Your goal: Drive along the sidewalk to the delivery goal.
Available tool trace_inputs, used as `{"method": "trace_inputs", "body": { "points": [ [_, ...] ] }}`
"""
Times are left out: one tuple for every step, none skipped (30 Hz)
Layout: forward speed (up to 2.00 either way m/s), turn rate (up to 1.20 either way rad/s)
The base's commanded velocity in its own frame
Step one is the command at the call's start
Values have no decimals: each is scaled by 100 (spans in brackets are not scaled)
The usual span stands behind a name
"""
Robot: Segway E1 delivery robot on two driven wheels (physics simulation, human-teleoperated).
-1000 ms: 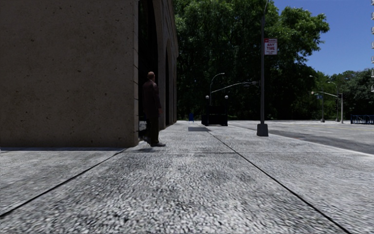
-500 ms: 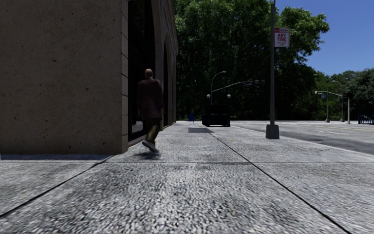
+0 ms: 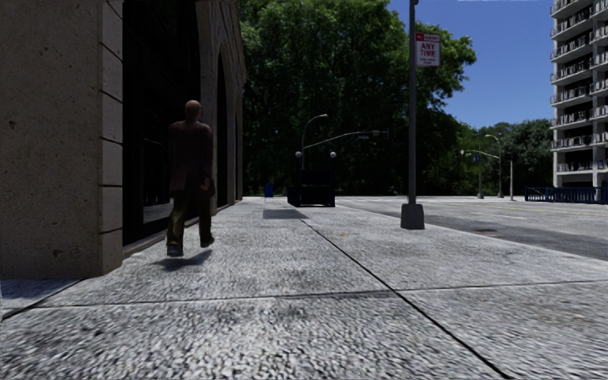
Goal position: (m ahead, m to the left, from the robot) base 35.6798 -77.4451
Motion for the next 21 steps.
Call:
{"method": "trace_inputs", "body": {
  "points": [
    [200, -25],
    [200, -25],
    [200, -25],
    [200, -25],
    [200, -25],
    [200, -25],
    [200, -25],
    [200, -25],
    [200, -25],
    [200, -26],
    [200, -32],
    [200, -32],
    [200, -37],
    [200, -39],
    [200, -40],
    [200, -40],
    [200, -40],
    [200, -40],
    [200, -36],
    [200, -36],
    [200, -20]
  ]
}}
